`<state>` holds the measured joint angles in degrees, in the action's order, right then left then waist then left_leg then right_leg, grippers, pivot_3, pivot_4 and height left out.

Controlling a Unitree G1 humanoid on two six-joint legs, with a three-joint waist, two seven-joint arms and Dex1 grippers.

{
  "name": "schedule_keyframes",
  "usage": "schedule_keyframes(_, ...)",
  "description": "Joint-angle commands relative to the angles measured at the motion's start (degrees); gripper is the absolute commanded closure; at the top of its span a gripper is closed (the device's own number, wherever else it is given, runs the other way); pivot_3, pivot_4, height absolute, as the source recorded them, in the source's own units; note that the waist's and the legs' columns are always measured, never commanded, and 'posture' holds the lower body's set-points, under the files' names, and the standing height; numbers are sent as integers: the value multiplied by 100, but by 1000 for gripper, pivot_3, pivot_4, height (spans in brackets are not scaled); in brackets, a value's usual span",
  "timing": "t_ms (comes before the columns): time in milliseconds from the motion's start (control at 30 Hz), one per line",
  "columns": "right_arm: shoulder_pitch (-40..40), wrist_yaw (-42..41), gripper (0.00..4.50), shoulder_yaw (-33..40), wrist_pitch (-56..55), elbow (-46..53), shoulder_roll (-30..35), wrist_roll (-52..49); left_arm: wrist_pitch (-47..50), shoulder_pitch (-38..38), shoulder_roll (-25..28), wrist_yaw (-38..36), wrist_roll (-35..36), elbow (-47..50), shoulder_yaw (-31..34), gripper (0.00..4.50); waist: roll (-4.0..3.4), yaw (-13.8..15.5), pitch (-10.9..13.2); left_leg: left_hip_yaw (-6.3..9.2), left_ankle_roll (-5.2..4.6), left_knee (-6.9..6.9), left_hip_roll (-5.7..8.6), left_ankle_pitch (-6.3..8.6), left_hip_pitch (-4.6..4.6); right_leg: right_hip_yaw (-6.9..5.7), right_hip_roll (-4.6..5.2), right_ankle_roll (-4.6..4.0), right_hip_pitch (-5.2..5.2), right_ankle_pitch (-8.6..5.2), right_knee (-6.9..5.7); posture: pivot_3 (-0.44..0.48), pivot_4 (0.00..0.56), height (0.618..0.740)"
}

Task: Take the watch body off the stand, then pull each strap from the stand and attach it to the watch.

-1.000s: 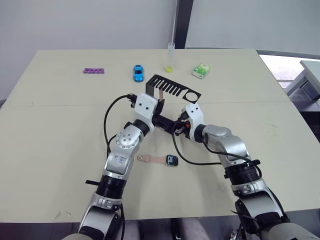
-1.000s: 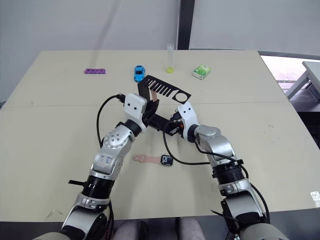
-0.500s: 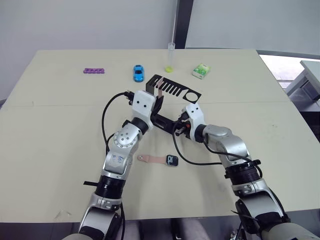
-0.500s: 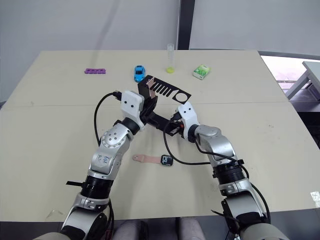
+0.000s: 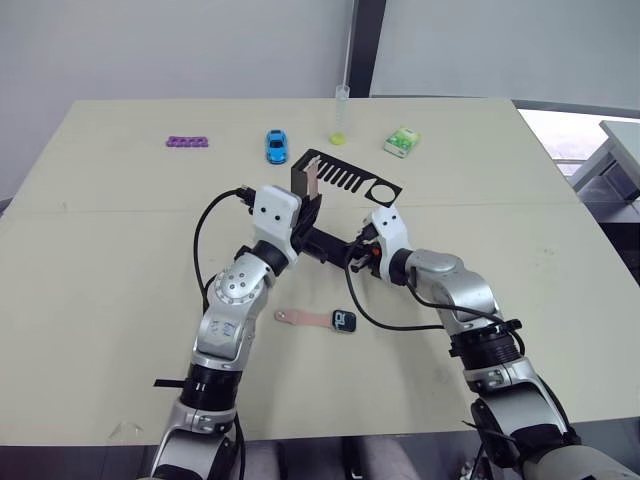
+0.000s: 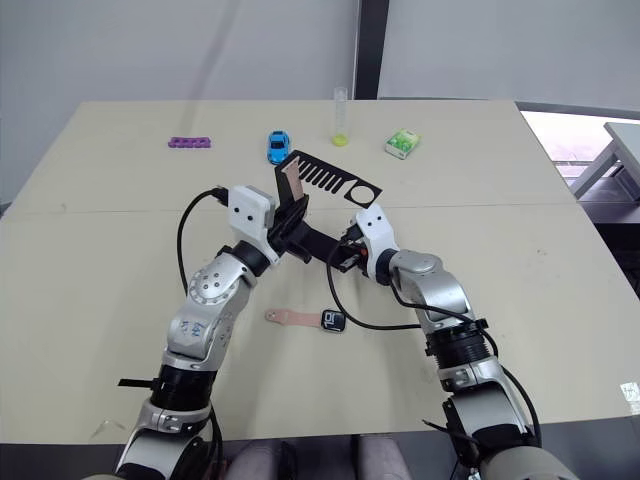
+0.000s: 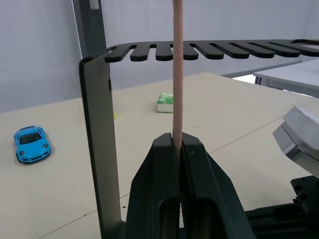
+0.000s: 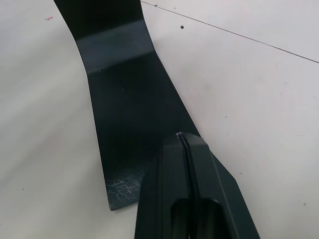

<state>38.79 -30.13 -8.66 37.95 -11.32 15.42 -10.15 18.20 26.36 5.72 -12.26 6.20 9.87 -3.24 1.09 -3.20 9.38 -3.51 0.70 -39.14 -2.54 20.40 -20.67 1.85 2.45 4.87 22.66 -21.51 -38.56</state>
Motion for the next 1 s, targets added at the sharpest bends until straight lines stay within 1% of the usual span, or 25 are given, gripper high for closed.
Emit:
schedule_keyframes(33, -122, -116, 4500, -52, 33, 6, 68, 52, 157, -64, 129, -220, 279, 580, 106, 4452, 0, 2, 0, 0, 0, 0, 0, 0, 0, 0, 0, 0, 0, 0, 0, 0, 150, 740)
schedule_keyframes(133, -189, -85, 4500, 79, -170, 111, 62, -1, 325, -240, 445, -702, 578, 832, 116, 4452, 0, 0, 0, 0, 0, 2, 0, 0, 0, 0, 0, 0, -1, 0, 1, 0, 150, 740)
schedule_keyframes(200, -282, -159, 4500, 159, -233, 365, 53, -133, 424, -353, 689, -1089, 869, 923, 184, 4452, 0, 0, 0, 1, 0, 3, 0, 0, 0, -1, 0, 0, -1, 0, 2, 0, 150, 740)
schedule_keyframes(400, -811, -517, 4500, 218, -304, 1596, 341, -401, 868, -327, 1462, -2285, 1804, 894, 420, 4452, -4, 2, 2, 2, 0, 3, 1, 0, -8, -1, 0, 0, 1, 0, 11, 0, 150, 740)
schedule_keyframes(533, -1386, -885, 4500, 692, 75, 2692, 734, -1120, 1326, -29, 1789, -2796, 2378, 679, 555, 4452, -3, 32, 3, 16, 0, 2, 0, 0, -22, -13, 0, 0, 2, 0, 26, 0, 150, 740)
schedule_keyframes(600, -1657, -1039, 3972, 1085, 378, 3184, 948, -1642, 1611, 135, 1890, -3049, 2698, 597, 579, 4500, -4, 73, 3, 27, 0, -1, 1, 0, -35, -20, 0, 1, 3, 1, 34, 0, 150, 740)
schedule_keyframes(633, -1790, -1098, 3638, 1347, 592, 3419, 1034, -2023, 1735, 204, 1937, -3194, 2854, 576, 573, 4500, -4, 81, 3, 30, -1, -1, 2, 0, -38, -22, 1, 2, 2, 1, 38, 0, 150, 740)
schedule_keyframes(767, -2179, -1068, 1686, 2600, 1521, 4045, 1218, -4072, 2177, 462, 2055, -3696, 3310, 556, 399, 4500, -4, 128, 4, 35, -1, 1, 1, 0, -44, -28, 1, 3, 1, 2, 49, 0, 150, 740)
schedule_keyframes(867, -2273, -822, 58, 3121, 1820, 4241, 1350, -5235, 2422, 612, 2076, -4010, 3547, 543, 263, 4500, -4, 128, 5, 37, -1, 0, 1, -1, -43, -28, -1, 3, 1, 2, 56, 0, 150, 740)
schedule_keyframes(933, -2136, -402, 17, 3241, 1842, 4338, 1328, -5969, 2535, 725, 2027, -4218, 3667, 457, 147, 4500, -4, 120, 5, 36, -1, 0, 1, -1, -40, -26, -1, 3, 0, 2, 61, 0, 150, 740)
schedule_keyframes(1000, -1976, 101, 17, 3201, 1797, 4384, 1279, -6542, 2607, 870, 1929, -4340, 3735, 310, 61, 4500, -5, 109, 5, 36, 0, 0, 1, -3, -40, -25, -1, 3, 0, 2, 62, 0, 150, 740)
